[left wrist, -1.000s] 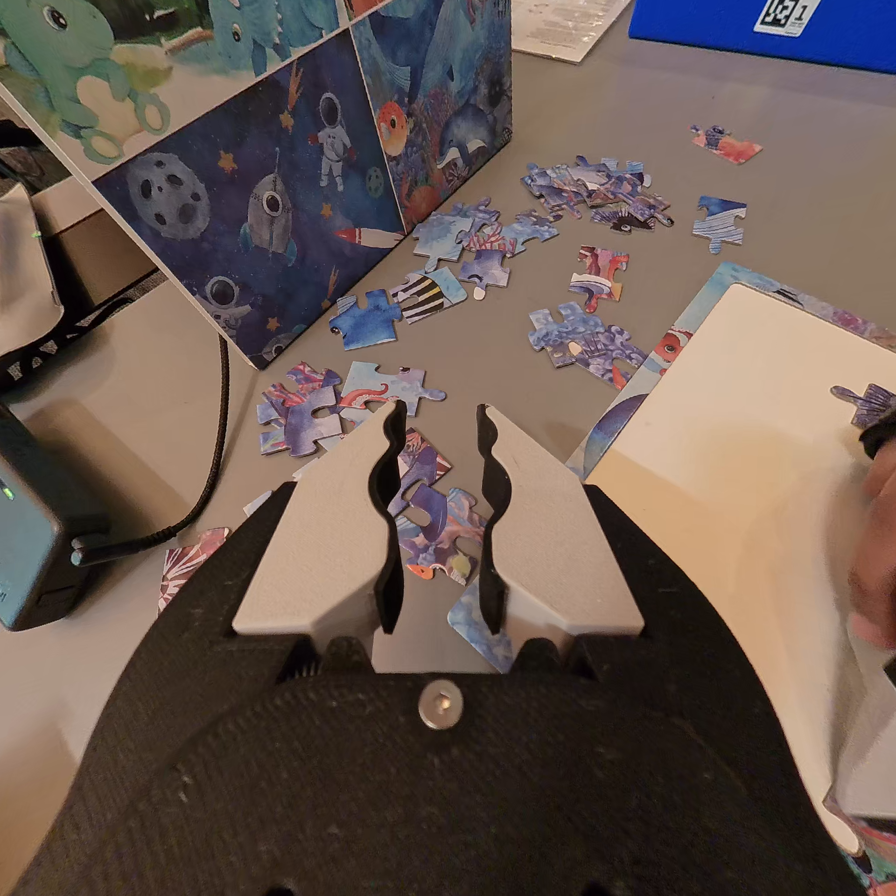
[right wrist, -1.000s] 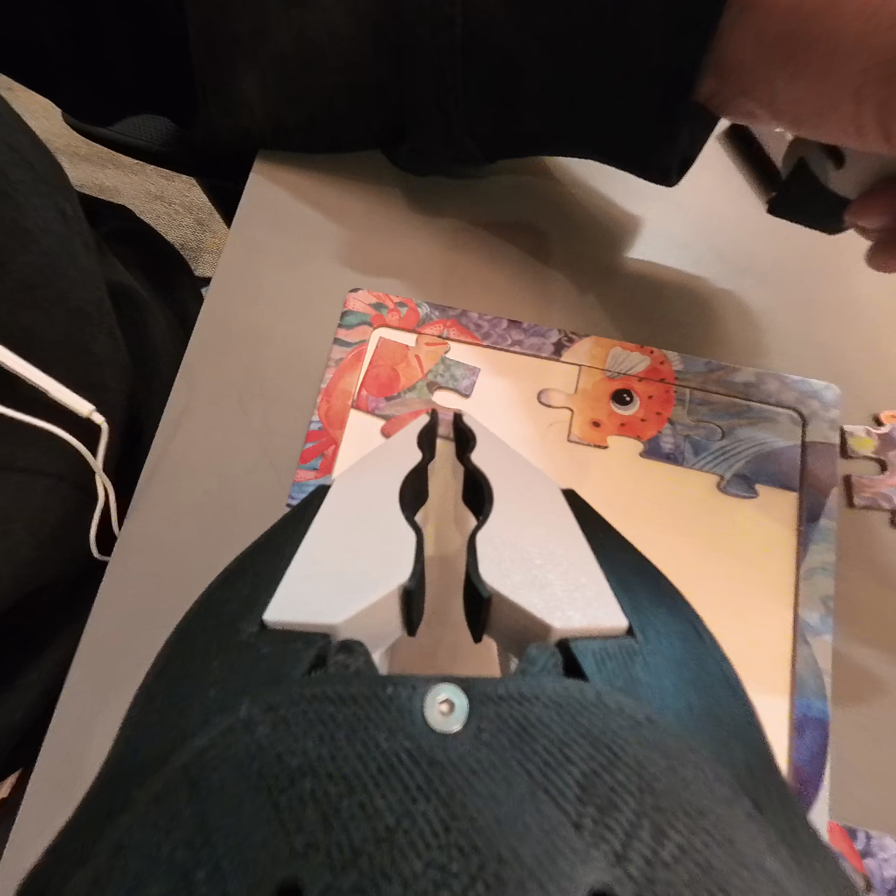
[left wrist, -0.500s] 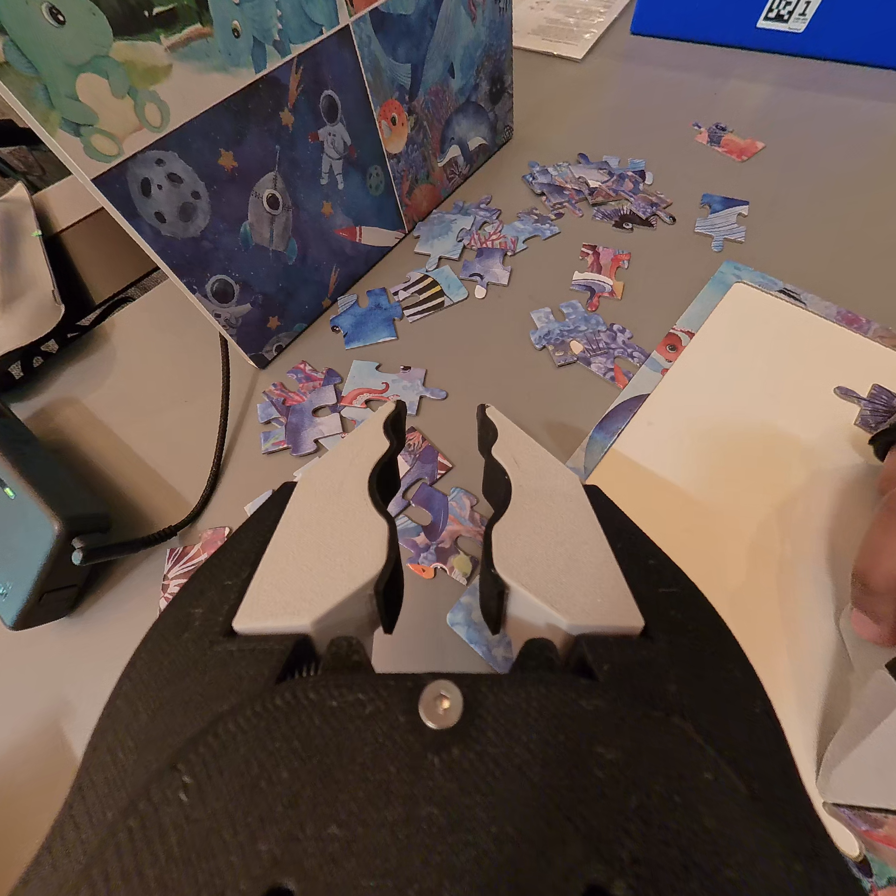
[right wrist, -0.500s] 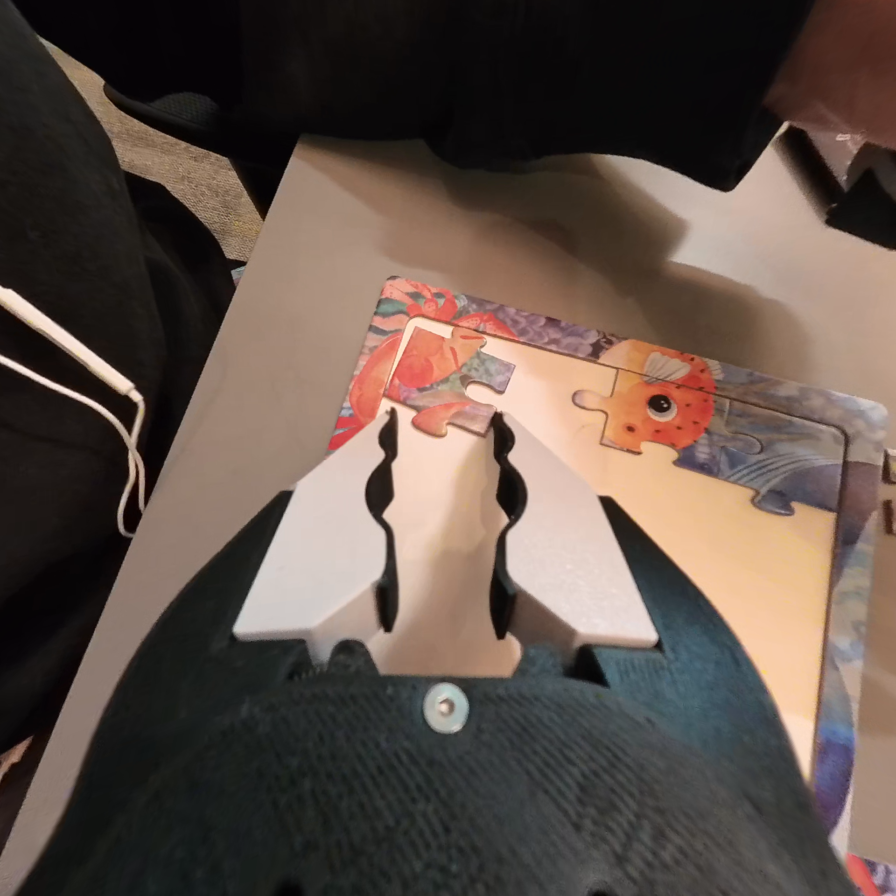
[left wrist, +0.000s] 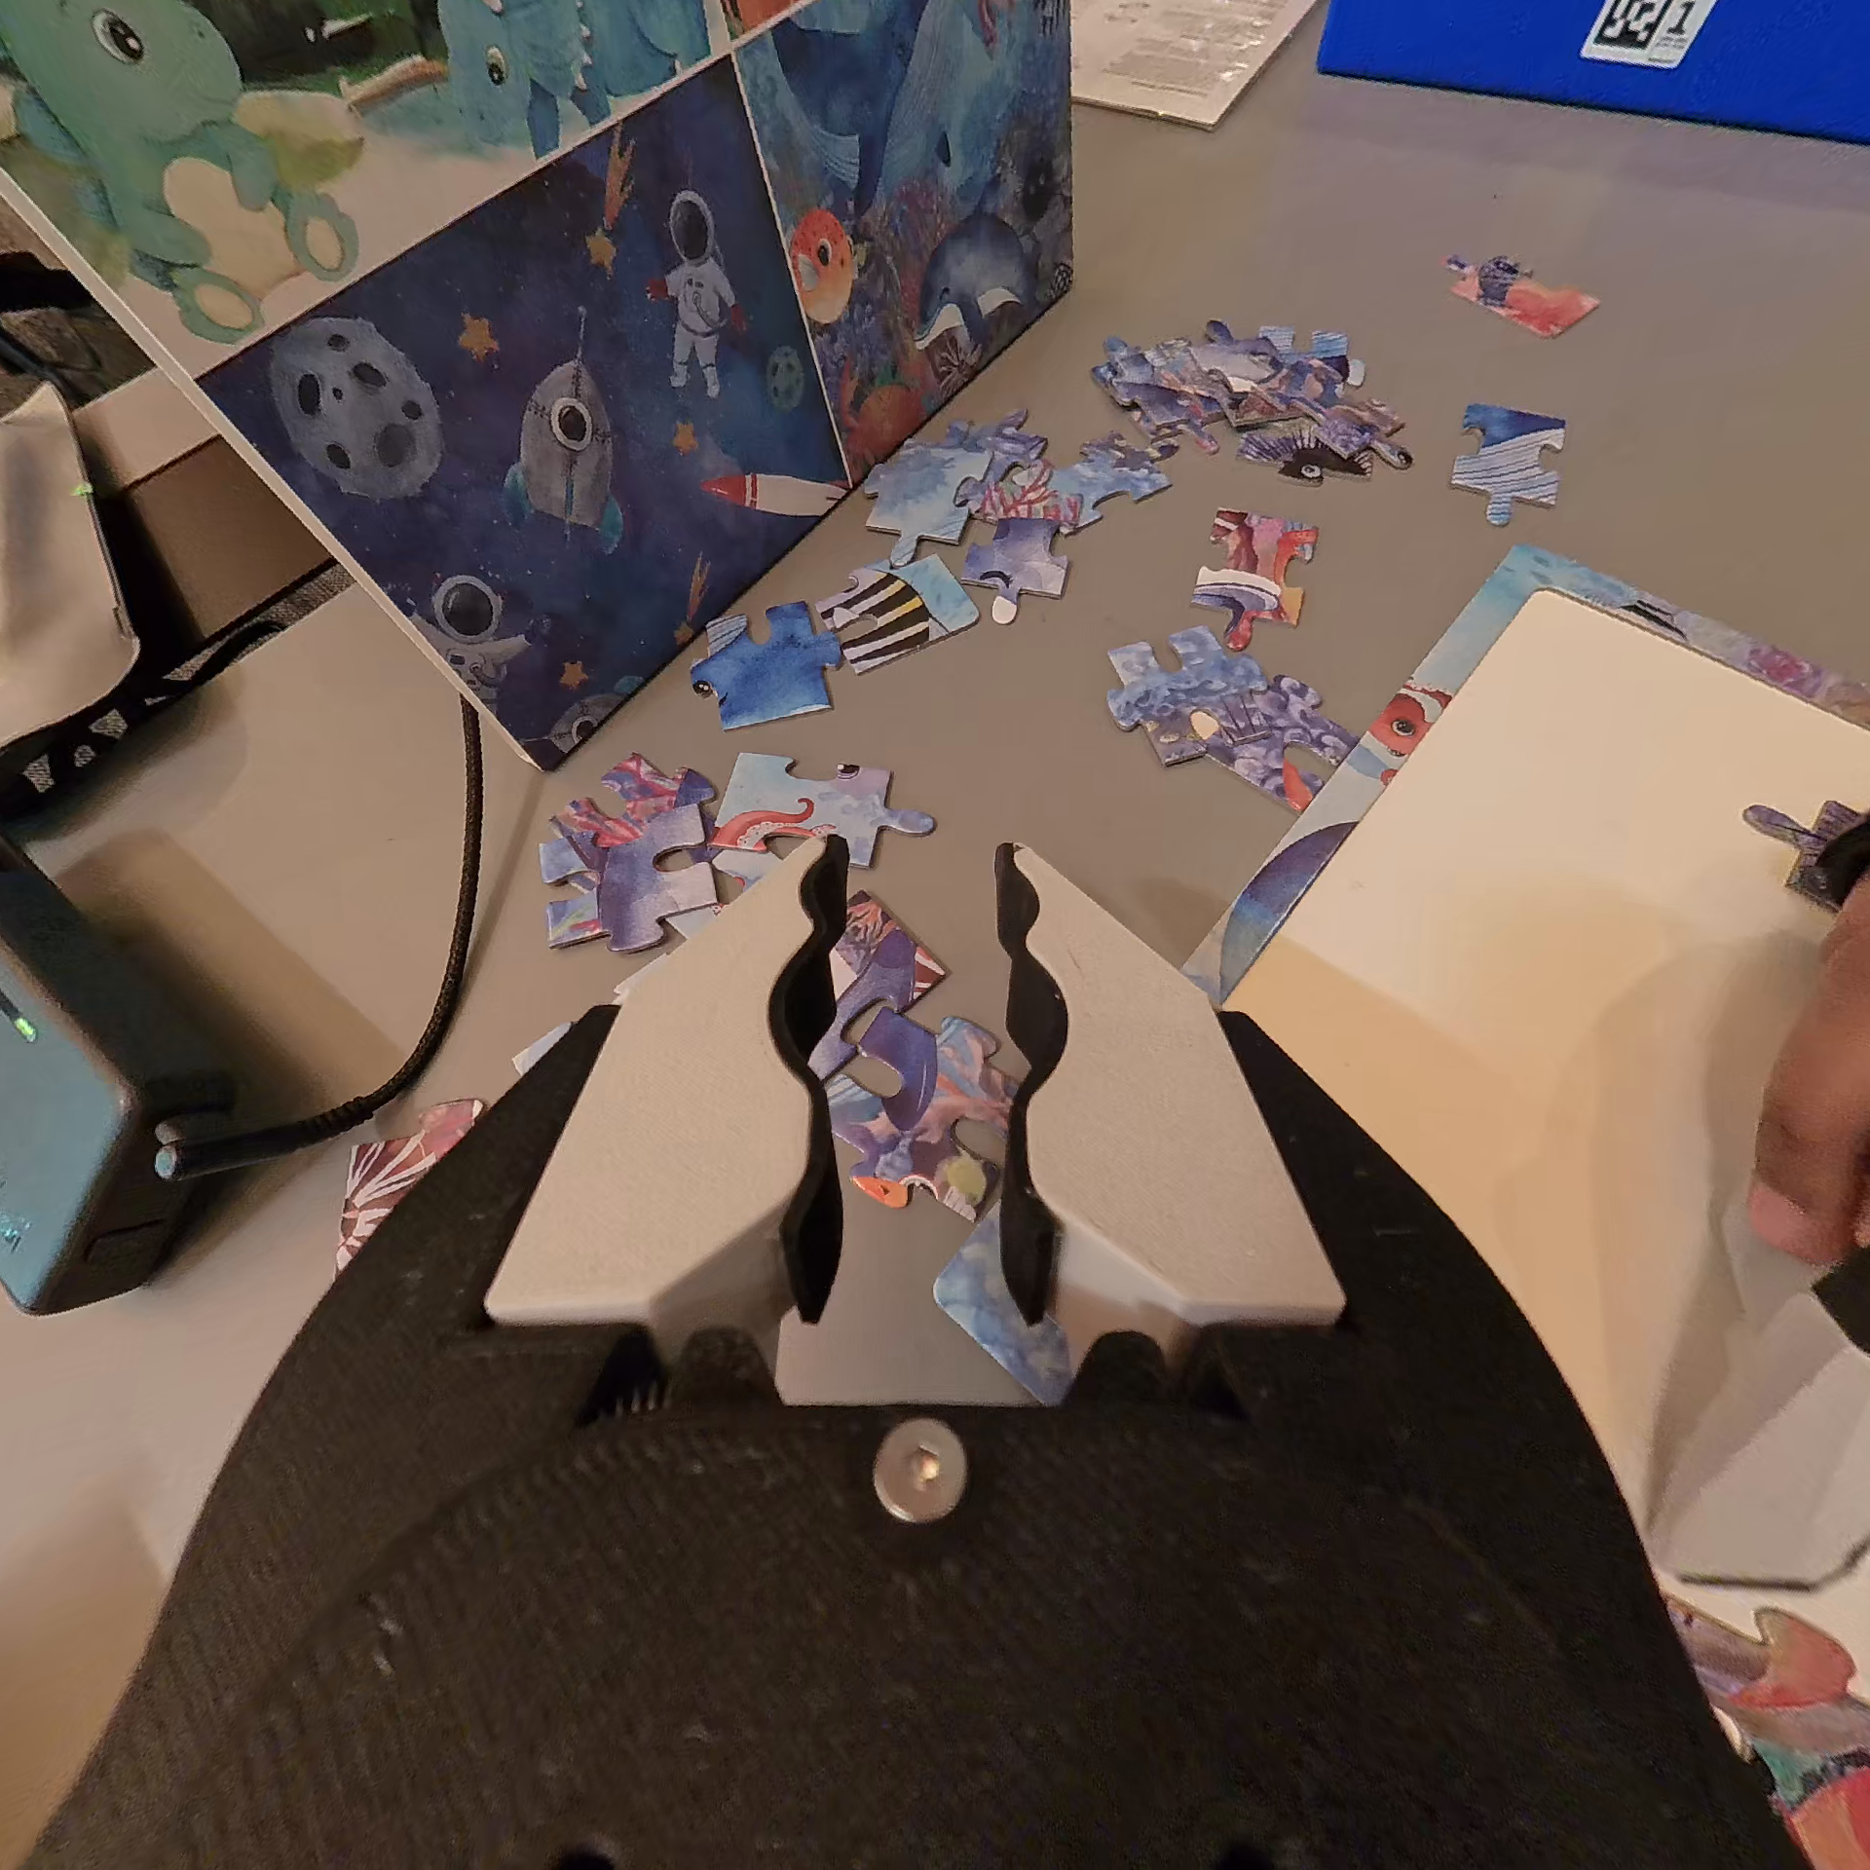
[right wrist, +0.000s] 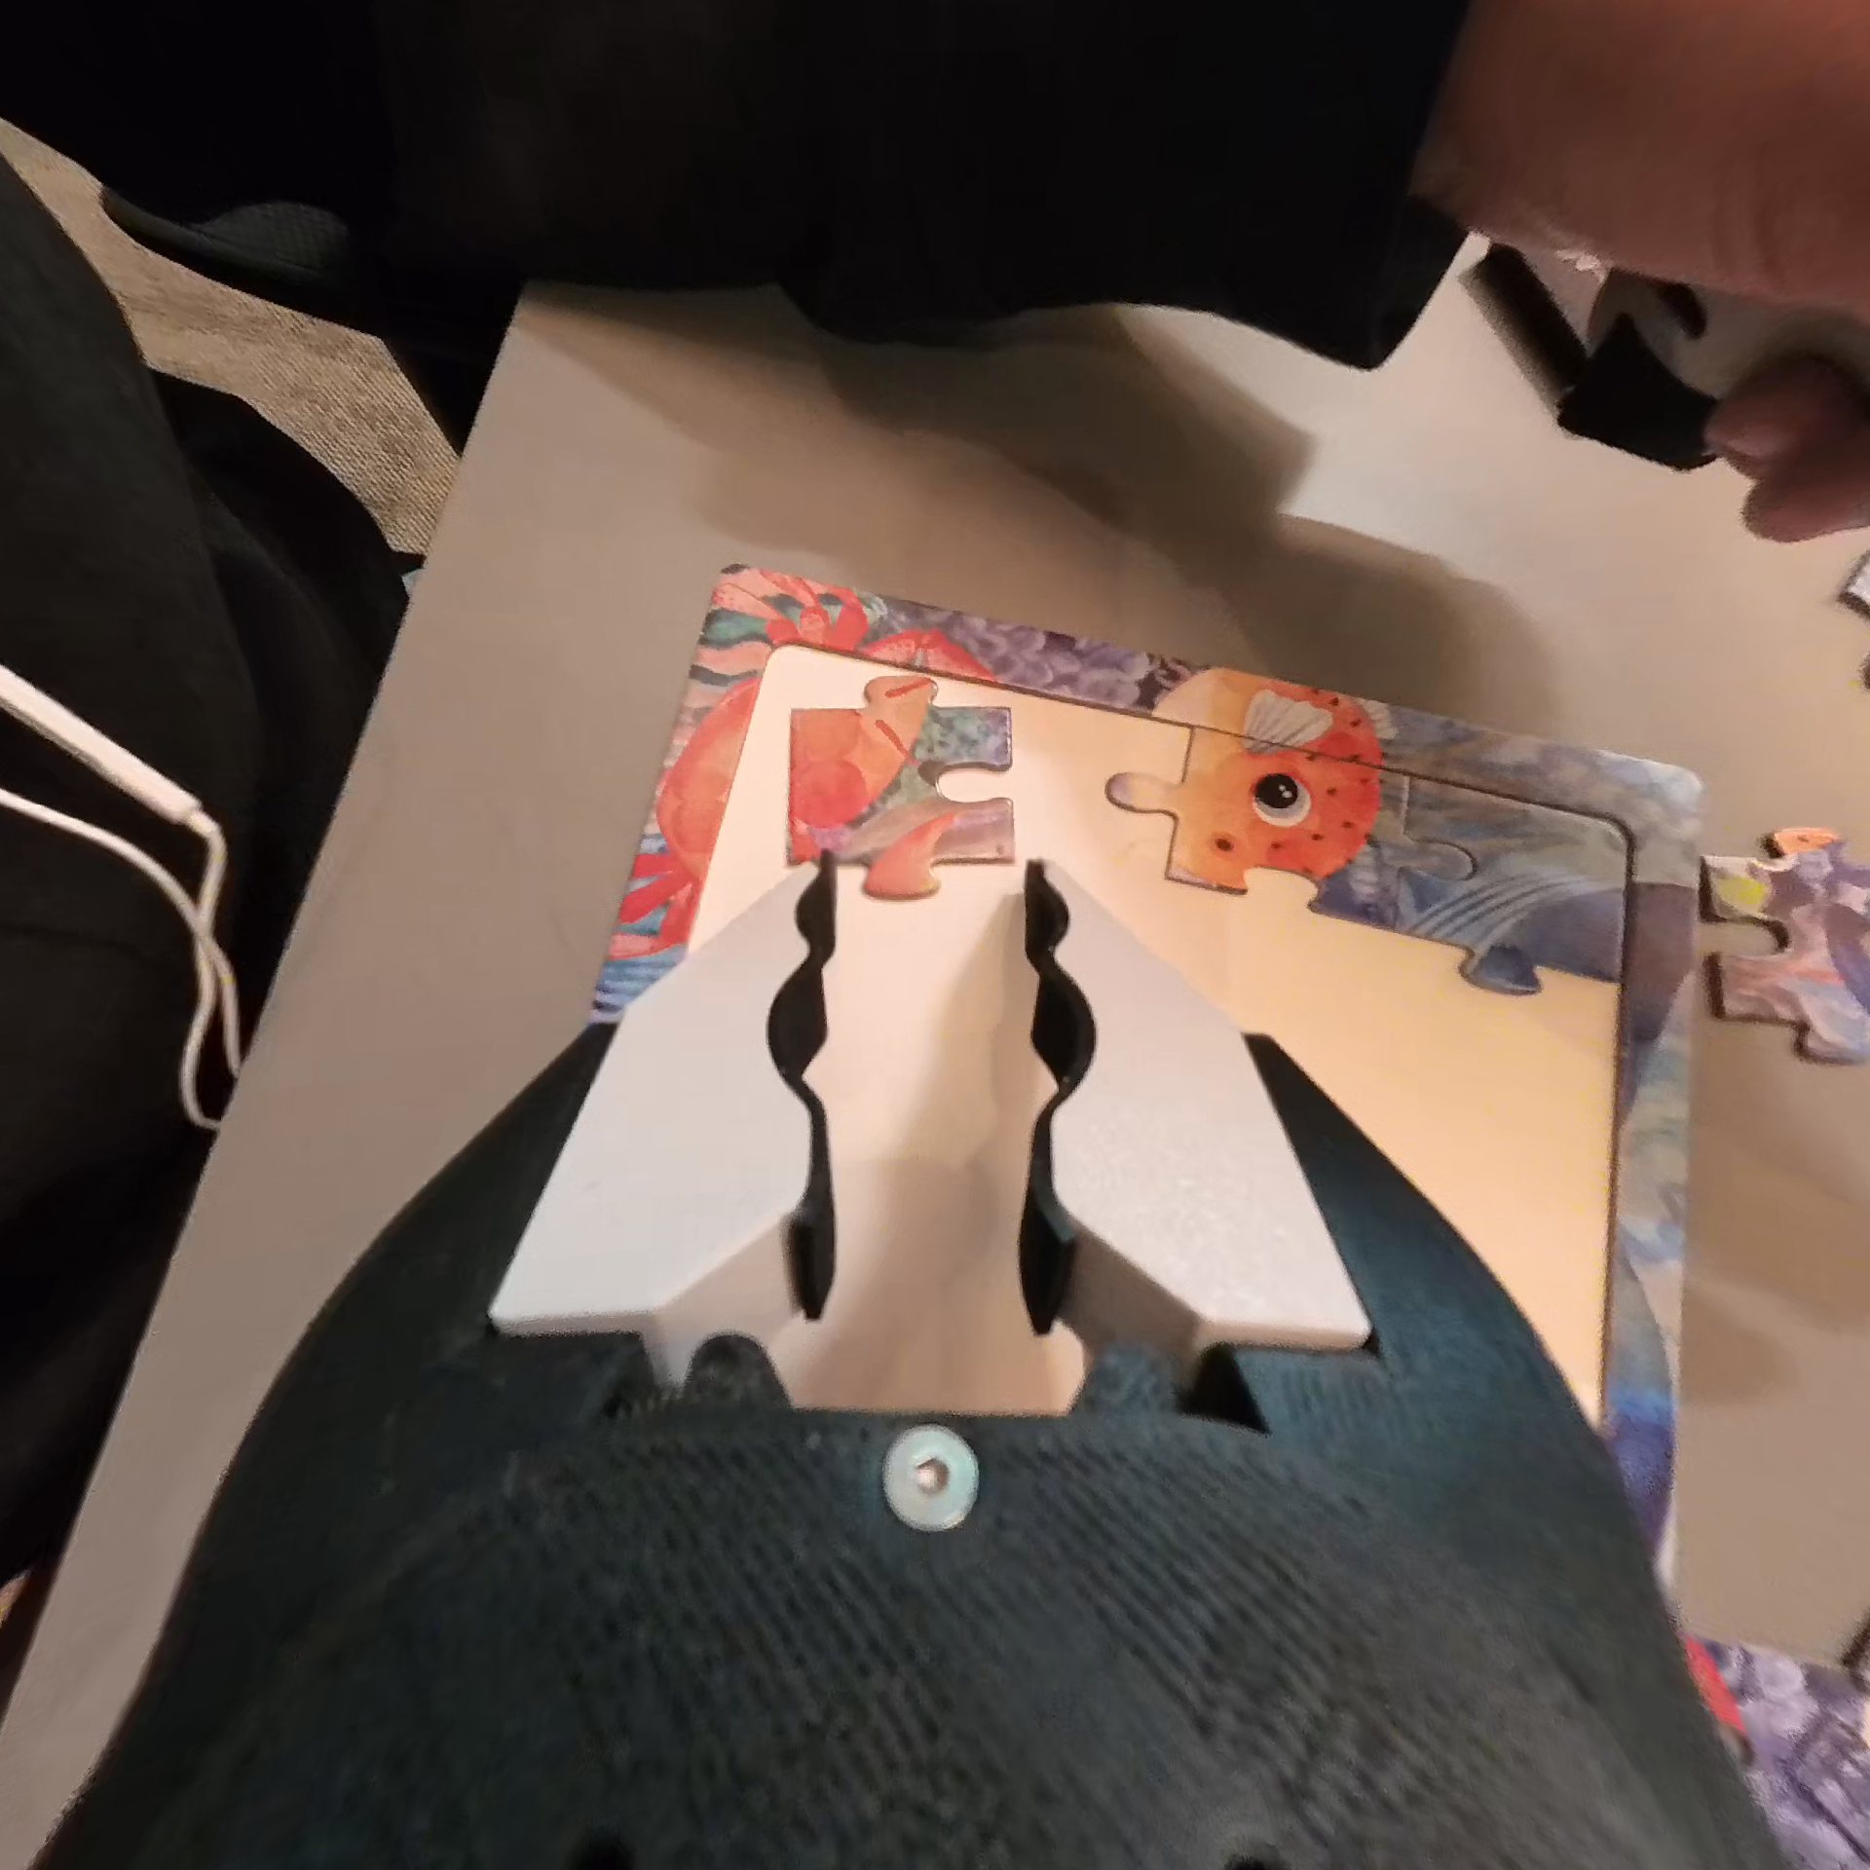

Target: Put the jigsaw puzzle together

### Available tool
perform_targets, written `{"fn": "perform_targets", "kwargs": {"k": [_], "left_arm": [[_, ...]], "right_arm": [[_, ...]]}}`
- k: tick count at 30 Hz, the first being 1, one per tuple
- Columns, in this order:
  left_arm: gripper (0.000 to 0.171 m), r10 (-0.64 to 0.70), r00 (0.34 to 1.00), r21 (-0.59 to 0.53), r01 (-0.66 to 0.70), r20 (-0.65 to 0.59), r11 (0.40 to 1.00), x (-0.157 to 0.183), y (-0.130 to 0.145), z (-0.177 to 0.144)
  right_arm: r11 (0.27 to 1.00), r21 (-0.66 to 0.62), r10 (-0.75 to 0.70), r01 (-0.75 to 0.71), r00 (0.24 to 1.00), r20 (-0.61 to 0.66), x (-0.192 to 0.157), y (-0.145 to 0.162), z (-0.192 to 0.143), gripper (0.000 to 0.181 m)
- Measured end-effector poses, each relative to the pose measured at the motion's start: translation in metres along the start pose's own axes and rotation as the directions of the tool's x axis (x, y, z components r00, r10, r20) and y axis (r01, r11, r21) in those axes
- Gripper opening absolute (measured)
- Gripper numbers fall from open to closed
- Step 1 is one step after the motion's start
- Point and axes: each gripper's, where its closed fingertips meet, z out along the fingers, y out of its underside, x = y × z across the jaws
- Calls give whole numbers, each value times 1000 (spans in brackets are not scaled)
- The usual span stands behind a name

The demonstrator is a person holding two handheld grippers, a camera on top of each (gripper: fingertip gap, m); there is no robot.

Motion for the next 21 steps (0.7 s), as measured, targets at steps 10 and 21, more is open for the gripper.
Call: {"fn": "perform_targets", "kwargs": {"k": [10, 21], "left_arm": [[27, 0, 1000, -4, 0, -1, 1000, 1, 1, 1], [27, 0, 1000, -1, 0, 3, 1000, -1, 0, 0]], "right_arm": [[1000, 26, 17, -17, 1000, -2, -6, -8, 15, 46], [995, 88, 52, -48, 998, -38, 8, -16, -4, 45]]}}
